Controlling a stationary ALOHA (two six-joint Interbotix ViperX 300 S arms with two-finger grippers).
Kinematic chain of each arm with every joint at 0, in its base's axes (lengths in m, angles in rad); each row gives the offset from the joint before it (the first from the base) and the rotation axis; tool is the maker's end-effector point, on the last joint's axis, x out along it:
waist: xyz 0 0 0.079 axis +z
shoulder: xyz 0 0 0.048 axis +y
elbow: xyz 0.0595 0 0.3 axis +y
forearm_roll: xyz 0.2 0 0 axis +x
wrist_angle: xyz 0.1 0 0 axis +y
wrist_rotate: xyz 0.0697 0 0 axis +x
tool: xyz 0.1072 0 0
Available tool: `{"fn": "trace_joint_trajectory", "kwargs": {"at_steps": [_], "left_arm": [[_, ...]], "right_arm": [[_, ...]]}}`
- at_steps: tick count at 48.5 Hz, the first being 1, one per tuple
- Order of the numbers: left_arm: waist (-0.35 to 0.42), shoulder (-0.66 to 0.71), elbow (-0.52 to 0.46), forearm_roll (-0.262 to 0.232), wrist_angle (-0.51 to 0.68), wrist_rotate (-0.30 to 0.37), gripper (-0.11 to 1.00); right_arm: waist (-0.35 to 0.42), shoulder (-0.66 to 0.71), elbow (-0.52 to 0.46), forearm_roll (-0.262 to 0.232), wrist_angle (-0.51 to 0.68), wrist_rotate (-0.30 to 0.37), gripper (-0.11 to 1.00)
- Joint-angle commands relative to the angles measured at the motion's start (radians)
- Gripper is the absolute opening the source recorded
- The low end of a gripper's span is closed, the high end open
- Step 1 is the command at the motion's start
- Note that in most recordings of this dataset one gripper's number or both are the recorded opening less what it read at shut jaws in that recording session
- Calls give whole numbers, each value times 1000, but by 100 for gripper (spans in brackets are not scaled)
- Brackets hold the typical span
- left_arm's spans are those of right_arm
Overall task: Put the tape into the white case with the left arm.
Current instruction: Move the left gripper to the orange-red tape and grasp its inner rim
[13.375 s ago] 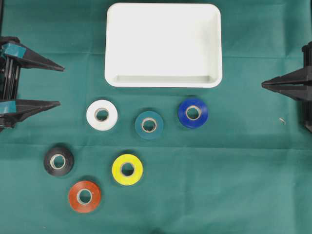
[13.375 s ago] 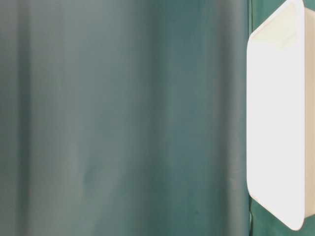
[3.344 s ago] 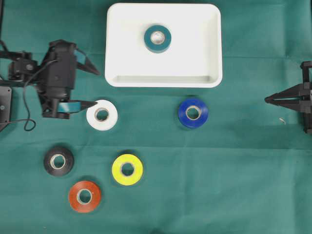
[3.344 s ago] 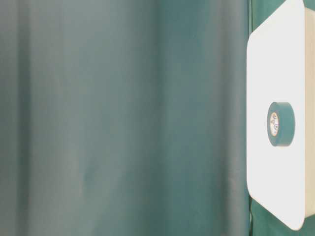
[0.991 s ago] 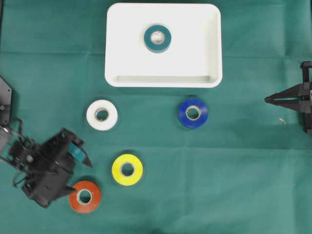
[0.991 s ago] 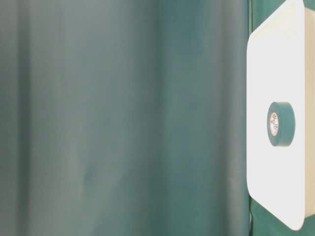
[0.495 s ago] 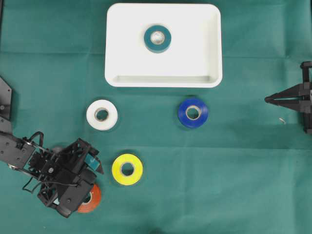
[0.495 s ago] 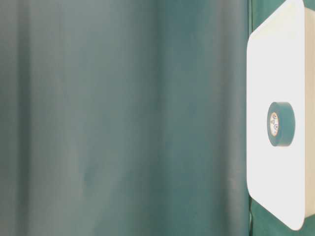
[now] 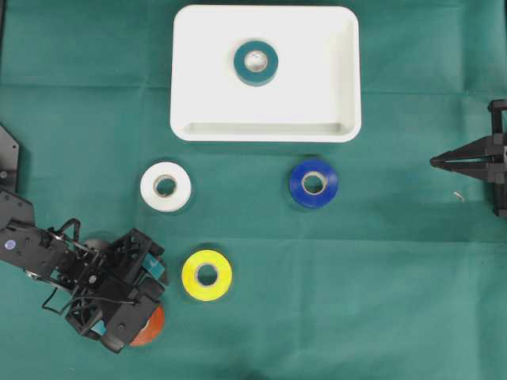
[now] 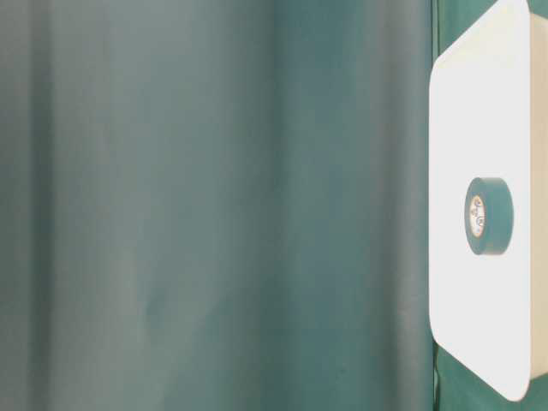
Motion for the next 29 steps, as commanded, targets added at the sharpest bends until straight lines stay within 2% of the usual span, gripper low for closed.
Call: {"fn": "trace_joint_trajectory", "kwargs": {"at_steps": [1,6,9,19,29], "left_arm": [[-5,-12,-14,0,-5,2,90],[-5,-15,-12,0,-5,0,89],[-5,-15,-12,0,-5,-3,83],[-9,-18,-15,0,-3,-8,27],[-15,-32,-15,0,-3,-9,26]], "right_arm": [[-2,5,-11,-2,-11,0,-9],[-2,5,-11,-2,-11,0,-9],[-2,5,-11,-2,-11,0,-9],[-2,5,-11,-2,-11,0,-9],[-2,5,-11,-2,-11,0,-9]]}}
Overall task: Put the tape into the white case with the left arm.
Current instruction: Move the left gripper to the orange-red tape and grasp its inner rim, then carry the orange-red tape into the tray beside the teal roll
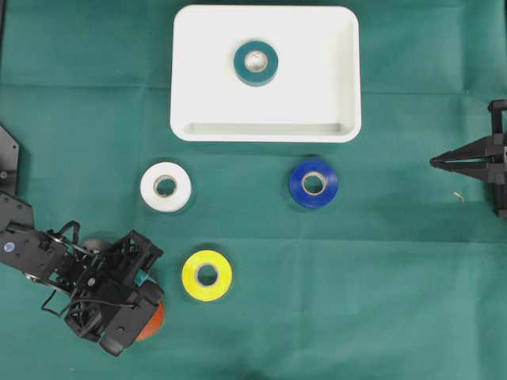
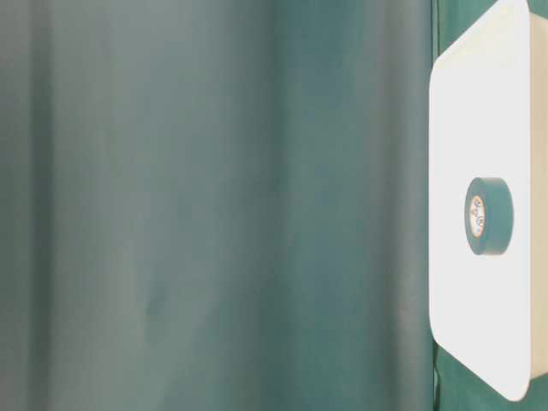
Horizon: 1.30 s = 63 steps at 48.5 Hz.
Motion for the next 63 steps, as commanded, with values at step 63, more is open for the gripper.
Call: {"fn": "trace_joint_trajectory", "kwargs": {"at_steps": [63], "left_arm": [[328,-175,-181,5,190,55,26]], "right_arm": [[-2,5,-11,-2,-11,0,-9]]}}
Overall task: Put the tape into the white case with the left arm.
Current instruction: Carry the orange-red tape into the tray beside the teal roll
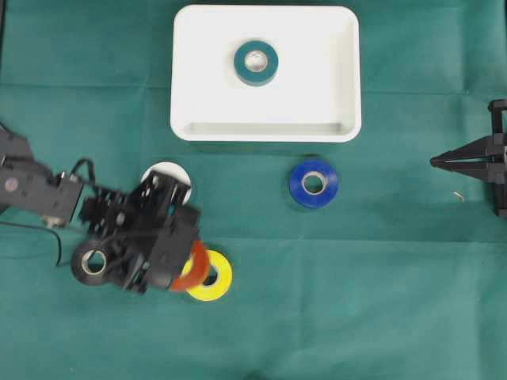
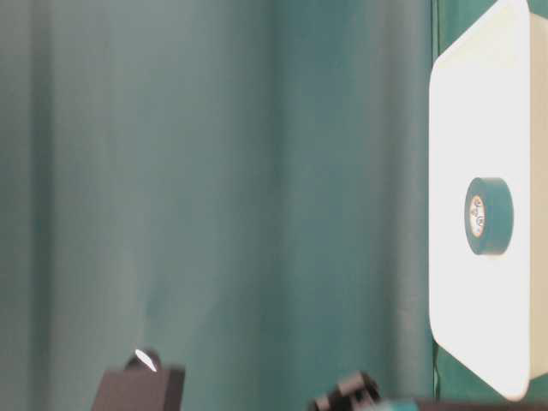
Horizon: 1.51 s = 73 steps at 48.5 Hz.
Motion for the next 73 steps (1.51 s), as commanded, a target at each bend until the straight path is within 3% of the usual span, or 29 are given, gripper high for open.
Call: {"fn": "trace_joint_trajectory", "kwargs": {"at_steps": [1,19,41,54,73], "left_arm": [[57,-28,-35,3,-17,15,26],[295,23,-103,3,-78,31,26],[489,179,-219,3,-81,48,26],[534,245,-265,3,-81,81,26],[540,265,-279,3,-83,84,26]], "right_arm": [[-2,6,-11,0,-11,0,-9],[-2,5,-11,0,-11,0,-9],[-2,6,-11,0,-11,0,-9],[-2,5,-11,0,-11,0,-9],[-2,5,-9,0,-11,0,-9]]}}
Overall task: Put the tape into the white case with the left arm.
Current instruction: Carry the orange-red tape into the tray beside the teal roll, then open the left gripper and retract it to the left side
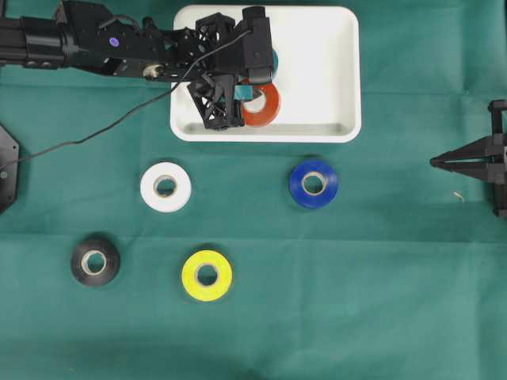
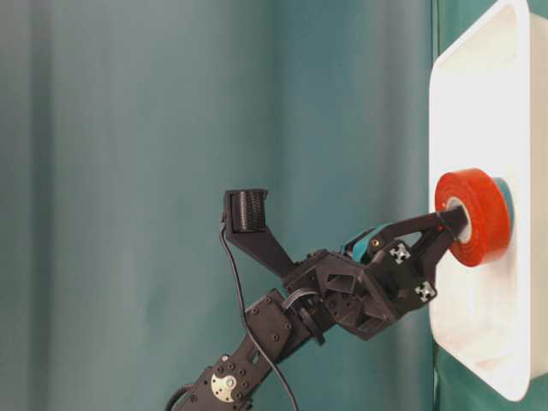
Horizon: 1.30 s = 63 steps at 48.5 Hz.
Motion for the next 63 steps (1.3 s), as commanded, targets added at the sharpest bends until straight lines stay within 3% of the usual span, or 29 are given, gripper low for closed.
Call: {"fn": "trace_joint_trajectory", "kwargs": {"at_steps": [1,8,18,22,44,63], "left_arm": [[6,-17,-28,2,-9,0,26],[5,-18,-28,2,-12,0,29],[5,-23,-26,2,-17,-2,86],[5,-25,-25,2,-20,-2,98],[-6,-95,18,0,-20,-9,97],[-132,-305,163,-3,-21,-41,97]], "right_arm": [[-2,5,-9,-2,-12,0,-9],[-2,5,-11,-2,-11,0,-9],[-2,5,-11,-2,-11,0,-9],[-2,6,-11,-2,-11,0,-9],[-3,5,-11,-2,-11,0,-9],[-6,6,-9,-2,-11,0,-9]]}}
